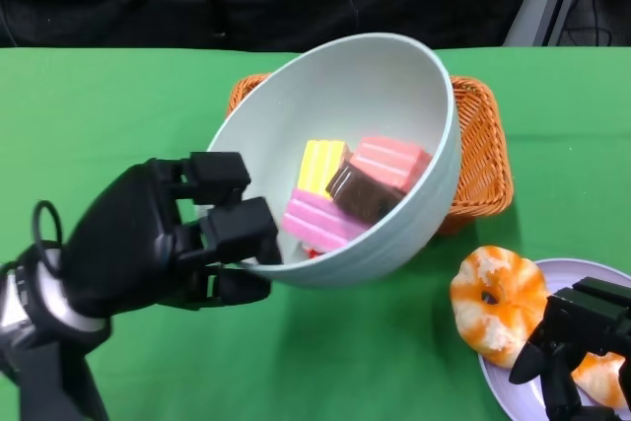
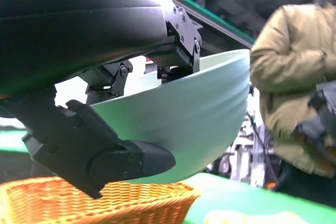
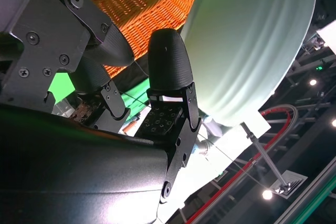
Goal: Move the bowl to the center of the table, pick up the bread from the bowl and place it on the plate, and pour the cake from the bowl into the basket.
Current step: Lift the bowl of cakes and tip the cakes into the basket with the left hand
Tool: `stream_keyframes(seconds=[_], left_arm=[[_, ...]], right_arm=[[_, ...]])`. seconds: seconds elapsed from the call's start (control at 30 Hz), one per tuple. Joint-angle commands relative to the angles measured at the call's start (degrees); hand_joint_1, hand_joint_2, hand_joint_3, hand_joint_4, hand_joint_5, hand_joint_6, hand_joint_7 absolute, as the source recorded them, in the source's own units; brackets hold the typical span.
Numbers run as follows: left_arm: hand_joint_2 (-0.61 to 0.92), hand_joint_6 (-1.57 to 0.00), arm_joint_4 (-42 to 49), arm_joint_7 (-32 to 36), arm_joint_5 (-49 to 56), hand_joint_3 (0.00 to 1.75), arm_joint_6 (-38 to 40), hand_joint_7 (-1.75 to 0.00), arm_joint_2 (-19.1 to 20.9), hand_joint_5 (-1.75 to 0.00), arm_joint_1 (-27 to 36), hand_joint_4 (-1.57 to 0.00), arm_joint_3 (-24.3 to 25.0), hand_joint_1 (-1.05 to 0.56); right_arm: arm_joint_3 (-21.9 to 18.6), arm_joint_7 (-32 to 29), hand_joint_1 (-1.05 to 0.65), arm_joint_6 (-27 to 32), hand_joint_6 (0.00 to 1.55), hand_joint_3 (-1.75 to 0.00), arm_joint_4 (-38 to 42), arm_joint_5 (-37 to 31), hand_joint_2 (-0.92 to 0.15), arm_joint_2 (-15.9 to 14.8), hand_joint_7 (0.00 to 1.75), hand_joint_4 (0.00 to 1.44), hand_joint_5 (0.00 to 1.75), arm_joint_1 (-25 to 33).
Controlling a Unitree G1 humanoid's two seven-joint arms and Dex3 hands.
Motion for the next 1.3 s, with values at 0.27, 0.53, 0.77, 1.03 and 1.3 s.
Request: stream_keyframes(seconds=[0.27,0.53,0.77,1.03,1.3], left_arm=[[0.47,-0.71,4.8,-13.4,-11.2,1.38,1.3,-1.75,-10.2,-1.75,-1.0,-1.0,4.9,-0.2],[0.36,-0.8,5.3,-30.2,-23.8,1.56,5.5,-1.75,-15.2,-1.75,-1.3,-1.03,6.8,-0.16],[0.3,-0.77,5.5,-38.4,-28.6,1.6,11.8,-1.75,-20.1,-1.75,-1.4,-0.98,9.5,-0.13],[0.27,-0.78,5.4,-43.5,-32.4,1.62,14.7,-1.75,-23.8,-1.75,-1.0,-0.98,12.5,-0.12],[0.27,-0.81,6.8,-49.1,-42.9,1.62,19.3,-1.75,-30.7,-1.75,-1.5,-1.0,16.4,-0.13]], right_arm=[[-0.3,-0.6,0.0,-1.6,0.99,-1.75,1.6,-0.7,-0.03,-0.8,1.4,1.04,1.66,-0.5],[-0.2,-0.6,0.0,-1.8,1.01,-1.75,1.6,-0.9,-0.05,-0.7,1.36,1.06,1.66,-0.3],[0.4,-0.5,-0.01,-1.4,1.03,-1.75,1.3,-1.4,-0.03,-0.3,1.37,1.06,1.66,0.2],[1.0,-1.3,0.01,-1.4,1.02,-1.75,1.1,-2.3,-0.04,0.3,1.39,1.05,1.69,0.5],[2.1,-1.8,0.01,-1.5,1.0,-1.75,1.1,-1.7,-0.04,0.4,1.38,1.04,1.65,1.5]])
